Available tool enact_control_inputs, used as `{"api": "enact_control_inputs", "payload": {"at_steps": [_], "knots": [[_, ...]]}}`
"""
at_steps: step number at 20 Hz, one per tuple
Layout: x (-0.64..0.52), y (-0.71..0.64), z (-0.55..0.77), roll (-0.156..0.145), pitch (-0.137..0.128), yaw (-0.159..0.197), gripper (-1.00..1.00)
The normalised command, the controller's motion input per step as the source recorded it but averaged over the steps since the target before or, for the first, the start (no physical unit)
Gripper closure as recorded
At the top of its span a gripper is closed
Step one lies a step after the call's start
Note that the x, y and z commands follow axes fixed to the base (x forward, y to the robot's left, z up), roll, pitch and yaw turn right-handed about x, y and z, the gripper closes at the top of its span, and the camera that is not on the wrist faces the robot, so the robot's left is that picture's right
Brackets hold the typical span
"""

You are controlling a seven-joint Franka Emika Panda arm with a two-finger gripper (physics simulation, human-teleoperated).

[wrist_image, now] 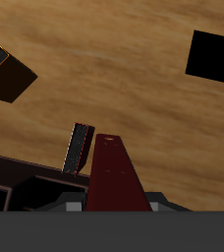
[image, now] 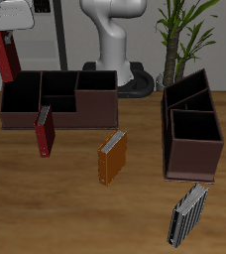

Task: Place the left red book into the back desk caddy's left compartment and place the right red book into the left desk caddy's right compartment and place the orange book into the left desk caddy's back compartment

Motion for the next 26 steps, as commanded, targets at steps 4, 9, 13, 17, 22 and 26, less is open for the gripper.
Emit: {"api": "enact_control_inputs", "payload": {"at_steps": [4, 9, 13, 17, 22, 26], "knots": [[-0.53, -0.42, -0.09, -0.031, -0.046, -0.047, 1.00], [-0.35, -0.26, -0.21, -0.012, 0.014, -0.001, 1.00], [-0.23, -0.34, -0.17, -0.060, 0.054, -0.053, 1.00], [-0.33, -0.24, -0.17, -0.061, 0.011, -0.085, 1.00], [-0.16, 0.00, -0.16, -0.022, 0.016, -0.070, 1.00], [-0.11, 0.10, -0.16, -0.017, 0.008, -0.065, 1.00]]}}
